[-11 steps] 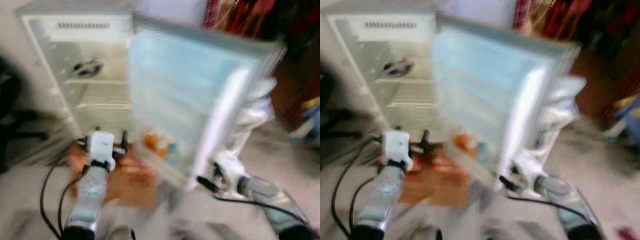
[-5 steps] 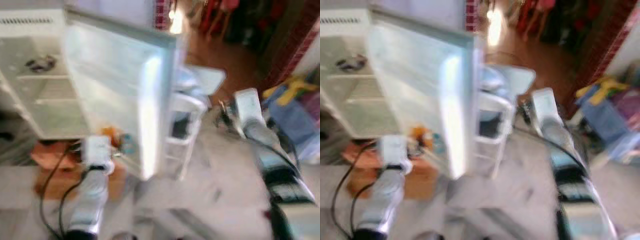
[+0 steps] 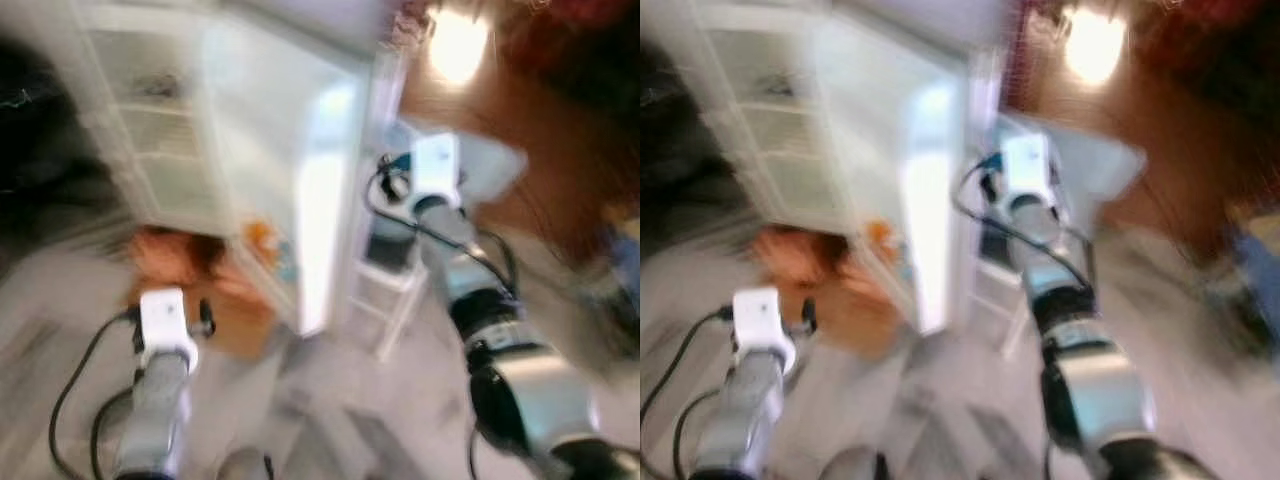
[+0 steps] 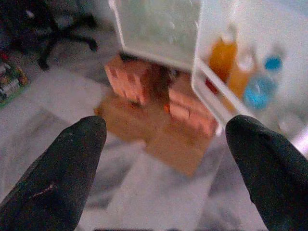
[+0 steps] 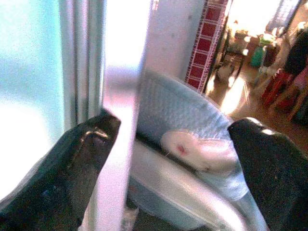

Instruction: Restocking fridge

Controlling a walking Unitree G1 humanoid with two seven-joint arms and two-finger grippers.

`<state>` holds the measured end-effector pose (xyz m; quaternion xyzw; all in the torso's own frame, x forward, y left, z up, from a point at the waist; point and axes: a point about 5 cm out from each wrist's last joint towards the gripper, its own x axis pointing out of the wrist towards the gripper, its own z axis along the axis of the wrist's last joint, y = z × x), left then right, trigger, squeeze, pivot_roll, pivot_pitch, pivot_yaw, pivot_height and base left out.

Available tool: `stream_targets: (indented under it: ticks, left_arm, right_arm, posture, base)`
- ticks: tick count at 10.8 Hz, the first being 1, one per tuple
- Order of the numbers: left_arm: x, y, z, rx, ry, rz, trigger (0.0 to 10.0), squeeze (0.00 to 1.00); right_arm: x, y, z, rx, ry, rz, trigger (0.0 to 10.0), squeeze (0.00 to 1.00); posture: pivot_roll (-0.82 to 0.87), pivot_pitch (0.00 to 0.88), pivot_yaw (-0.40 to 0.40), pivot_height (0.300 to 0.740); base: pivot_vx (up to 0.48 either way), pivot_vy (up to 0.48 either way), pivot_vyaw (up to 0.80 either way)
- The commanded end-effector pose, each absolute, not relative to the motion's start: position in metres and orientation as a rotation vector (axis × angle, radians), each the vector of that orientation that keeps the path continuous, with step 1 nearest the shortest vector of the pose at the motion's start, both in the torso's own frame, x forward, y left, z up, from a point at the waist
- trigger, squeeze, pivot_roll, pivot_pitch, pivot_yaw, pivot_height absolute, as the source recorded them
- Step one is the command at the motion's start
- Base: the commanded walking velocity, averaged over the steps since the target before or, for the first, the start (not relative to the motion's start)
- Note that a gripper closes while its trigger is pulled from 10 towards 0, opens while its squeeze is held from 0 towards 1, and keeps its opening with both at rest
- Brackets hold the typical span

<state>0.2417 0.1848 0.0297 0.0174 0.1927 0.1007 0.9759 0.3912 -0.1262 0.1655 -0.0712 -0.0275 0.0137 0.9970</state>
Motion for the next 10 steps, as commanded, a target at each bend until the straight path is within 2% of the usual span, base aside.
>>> stream_targets:
  ticks: [1,4,6,7,8,10]
  left_arm:
    - [0.244,0.189,0.039,0.044,0.350,0.207,10.0,0.00]
    - [0.243,0.191,0.040,0.033,0.356,0.216,10.0,0.00]
    - [0.243,0.189,0.038,0.041,0.378,0.198,10.0,0.00]
    - [0.243,0.189,0.037,0.047,0.400,0.200,10.0,0.00]
    - [0.243,0.191,0.038,0.048,0.394,0.206,10.0,0.00]
    - [0.244,0.190,0.042,0.037,0.354,0.192,10.0,0.00]
  right_arm:
    - [0.392,-0.117,0.163,-0.135,-0.036,0.062,10.0,0.00]
    - [0.392,-0.105,0.158,-0.112,-0.027,0.067,10.0,0.00]
    - [0.389,-0.071,0.157,0.000,0.002,0.246,10.0,0.00]
    - [0.385,-0.056,0.159,-0.035,-0.028,0.278,10.0,0.00]
    - [0.385,-0.047,0.161,-0.028,-0.030,0.281,10.0,0.00]
    - [0.382,-0.040,0.160,-0.029,-0.034,0.313,10.0,0.00]
  posture:
    - [0.16,0.000,-0.033,0.740]
    - [0.17,0.000,-0.038,0.740]
    - [0.17,0.000,-0.038,0.740]
    - [0.17,0.000,-0.039,0.740]
    - [0.19,0.000,-0.043,0.740]
    - [0.19,0.000,-0.044,0.740]
  base:
    - [0.000,0.000,0.79]
    - [0.000,0.000,0.00]
    - [0.000,0.000,0.00]
    - [0.000,0.000,0.00]
    - [0.000,0.000,0.00]
    - [0.294,0.000,0.00]
